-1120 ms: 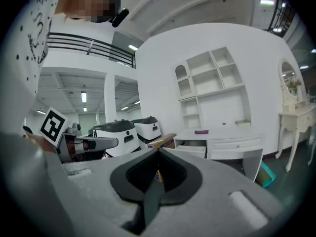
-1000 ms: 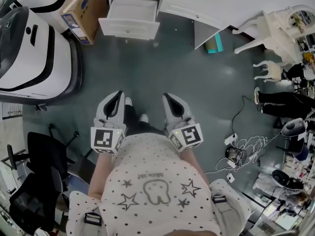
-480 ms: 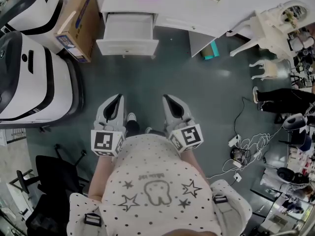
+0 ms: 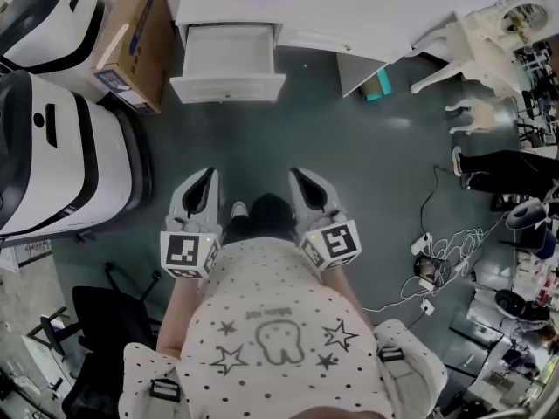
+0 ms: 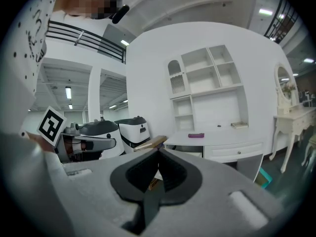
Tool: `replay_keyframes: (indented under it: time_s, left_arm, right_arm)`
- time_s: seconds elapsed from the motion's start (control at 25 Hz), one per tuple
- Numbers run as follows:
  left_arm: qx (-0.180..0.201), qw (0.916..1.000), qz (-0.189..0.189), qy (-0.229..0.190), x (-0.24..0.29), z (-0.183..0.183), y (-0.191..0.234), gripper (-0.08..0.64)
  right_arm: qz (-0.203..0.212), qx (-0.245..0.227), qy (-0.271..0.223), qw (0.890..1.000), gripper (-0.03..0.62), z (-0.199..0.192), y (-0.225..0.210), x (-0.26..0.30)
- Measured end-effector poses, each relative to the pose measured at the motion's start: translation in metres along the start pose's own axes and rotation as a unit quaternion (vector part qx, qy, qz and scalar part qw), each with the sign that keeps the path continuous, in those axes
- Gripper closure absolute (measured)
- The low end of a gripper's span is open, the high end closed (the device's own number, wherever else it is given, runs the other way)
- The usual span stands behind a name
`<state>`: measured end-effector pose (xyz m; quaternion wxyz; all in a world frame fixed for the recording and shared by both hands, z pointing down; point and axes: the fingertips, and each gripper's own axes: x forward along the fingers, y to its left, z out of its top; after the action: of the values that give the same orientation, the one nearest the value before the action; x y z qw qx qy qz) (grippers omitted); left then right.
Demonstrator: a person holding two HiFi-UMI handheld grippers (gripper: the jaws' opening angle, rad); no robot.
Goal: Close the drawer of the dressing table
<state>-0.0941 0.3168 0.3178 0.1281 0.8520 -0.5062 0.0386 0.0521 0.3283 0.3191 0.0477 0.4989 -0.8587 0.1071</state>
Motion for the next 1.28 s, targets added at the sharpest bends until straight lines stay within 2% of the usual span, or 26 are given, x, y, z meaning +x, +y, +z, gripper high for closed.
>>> replay_keyframes:
  time_s: [0.28, 0.44, 0.56, 0.72, 1.28]
  left_arm:
    - [-0.012, 0.9997, 0.014, 0.013, 0.038, 0.002, 0.01, 0.565]
    - [-0.003, 0.9995, 0.029, 0.009, 0.065, 0.011, 0.023, 0.565]
    - [0.005, 0.999, 0.044, 0.009, 0.078, 0.015, 0.028, 0.565]
    - [-0.006, 0.9973, 0.073, 0.001, 0.097, 0.022, 0.036, 0.565]
    - [-0.011, 0.995, 0.098, -0.015, 0.156, 0.031, 0.024, 0.566]
  right_arm:
    - [0.012, -0.003, 0.014, 1.0, 0.598, 0.005, -0.029, 0.032]
    - [0.026, -0.008, 0.014, 1.0, 0.598, 0.016, -0.05, 0.06]
    - [0.041, -0.021, 0.011, 0.999, 0.598, 0.027, -0.065, 0.077]
    - [0.053, -0.022, 0.013, 0.998, 0.598, 0.033, -0.086, 0.094]
    - [0.063, -0.015, 0.013, 0.998, 0.598, 0.033, -0.146, 0.115]
